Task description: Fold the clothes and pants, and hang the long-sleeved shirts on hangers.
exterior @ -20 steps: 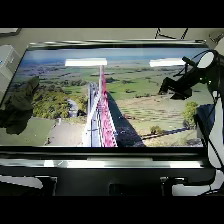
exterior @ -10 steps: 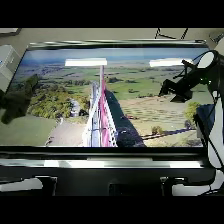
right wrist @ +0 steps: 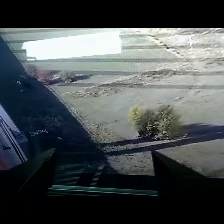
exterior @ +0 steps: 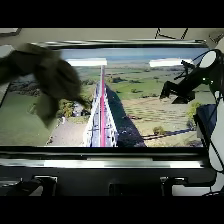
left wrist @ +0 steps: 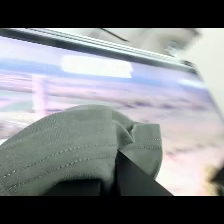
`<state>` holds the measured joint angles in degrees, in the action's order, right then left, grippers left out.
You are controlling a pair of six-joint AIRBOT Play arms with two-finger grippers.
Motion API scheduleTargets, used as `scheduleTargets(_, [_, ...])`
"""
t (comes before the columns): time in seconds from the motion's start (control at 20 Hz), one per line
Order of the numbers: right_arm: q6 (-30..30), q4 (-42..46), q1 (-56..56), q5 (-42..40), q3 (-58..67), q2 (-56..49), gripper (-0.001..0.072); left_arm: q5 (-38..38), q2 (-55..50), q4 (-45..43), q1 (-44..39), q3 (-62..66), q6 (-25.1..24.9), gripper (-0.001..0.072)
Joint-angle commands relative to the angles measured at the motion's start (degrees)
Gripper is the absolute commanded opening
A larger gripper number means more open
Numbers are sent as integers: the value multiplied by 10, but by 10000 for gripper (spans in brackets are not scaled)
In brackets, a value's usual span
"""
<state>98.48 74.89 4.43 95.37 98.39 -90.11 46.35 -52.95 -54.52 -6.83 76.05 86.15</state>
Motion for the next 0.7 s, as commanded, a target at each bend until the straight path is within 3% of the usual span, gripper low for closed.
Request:
scheduleTargets(0.0, [-28,38,0,6,0,20,669,-109,6,3,-197,-81,48,20])
scheduleTargets(0.15, [-47,99,0,5,0,38,669,-180,-57,3,-293,-188,119,20])
scheduleTargets(0.3, [-49,113,0,3,0,40,669,-182,-161,7,-338,-243,174,25])
scheduleTargets(0.35, [-48,113,0,-2,0,40,669,-163,-197,20,-349,-240,173,171])
scheduleTargets(0.4, [-48,111,0,-9,0,40,669,-139,-223,45,-357,-232,164,581])
scheduleTargets(0.45, [-48,111,0,-14,0,40,669,-106,-241,73,-358,-218,136,710])
scheduleTargets(0.55, [-47,109,0,-18,0,40,668,-35,-242,73,-341,-178,52,709])
scheduleTargets(0.65, [-47,78,0,-6,0,40,668,61,-221,13,-285,-127,31,709])
